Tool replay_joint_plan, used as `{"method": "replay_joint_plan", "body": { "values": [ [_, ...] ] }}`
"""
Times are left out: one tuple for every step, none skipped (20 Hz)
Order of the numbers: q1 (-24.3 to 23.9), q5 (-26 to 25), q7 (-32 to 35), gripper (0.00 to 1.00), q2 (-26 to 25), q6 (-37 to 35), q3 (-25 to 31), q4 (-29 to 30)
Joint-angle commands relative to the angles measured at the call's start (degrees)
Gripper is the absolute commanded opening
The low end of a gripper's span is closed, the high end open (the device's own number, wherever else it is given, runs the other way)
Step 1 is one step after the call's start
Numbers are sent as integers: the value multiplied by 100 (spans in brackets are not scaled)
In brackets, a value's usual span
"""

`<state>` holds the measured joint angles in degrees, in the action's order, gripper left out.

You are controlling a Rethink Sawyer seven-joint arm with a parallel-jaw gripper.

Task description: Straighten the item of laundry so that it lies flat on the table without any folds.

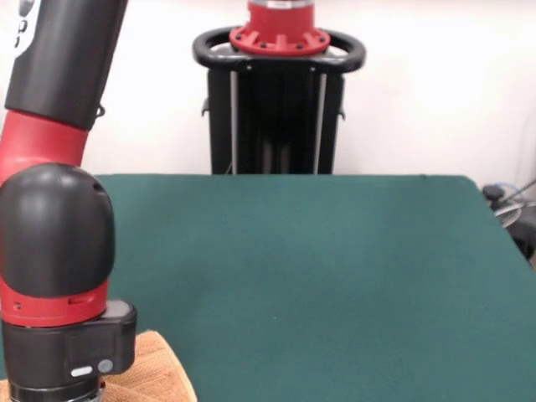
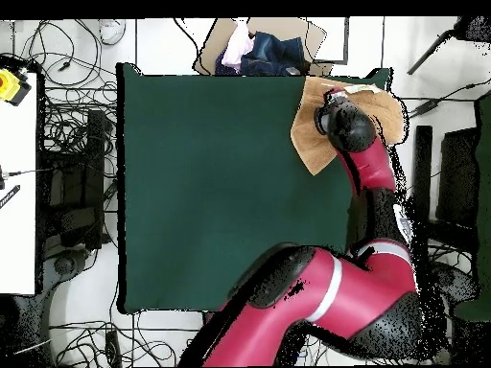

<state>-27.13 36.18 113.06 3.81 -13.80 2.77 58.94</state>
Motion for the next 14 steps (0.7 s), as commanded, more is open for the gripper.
{"method": "replay_joint_plan", "body": {
  "values": [
    [-203, -102, 454, 0, -436, -1105, 1011, 1384],
    [-237, -94, 445, 0, -437, -1203, 1051, 1390],
    [-263, -100, 432, 0, -433, -1277, 1080, 1394],
    [-273, -119, 428, 0, -428, -1317, 1085, 1390],
    [-275, -135, 428, 0, -428, -1363, 1076, 1372],
    [-269, -161, 423, 0, -428, -1390, 1055, 1349],
    [-275, -175, 410, 0, -438, -1442, 1051, 1322],
    [-272, -193, 404, 0, -447, -1475, 1033, 1291],
    [-276, -209, 397, 0, -462, -1512, 1027, 1258],
    [-284, -213, 394, 0, -476, -1571, 1027, 1231],
    [-282, -224, 391, 0, -488, -1612, 1015, 1198],
    [-276, -231, 392, 0, -493, -1638, 996, 1174],
    [-269, -239, 394, 0, -499, -1664, 977, 1151],
    [-261, -245, 401, 0, -507, -1720, 952, 1117]
  ]
}}
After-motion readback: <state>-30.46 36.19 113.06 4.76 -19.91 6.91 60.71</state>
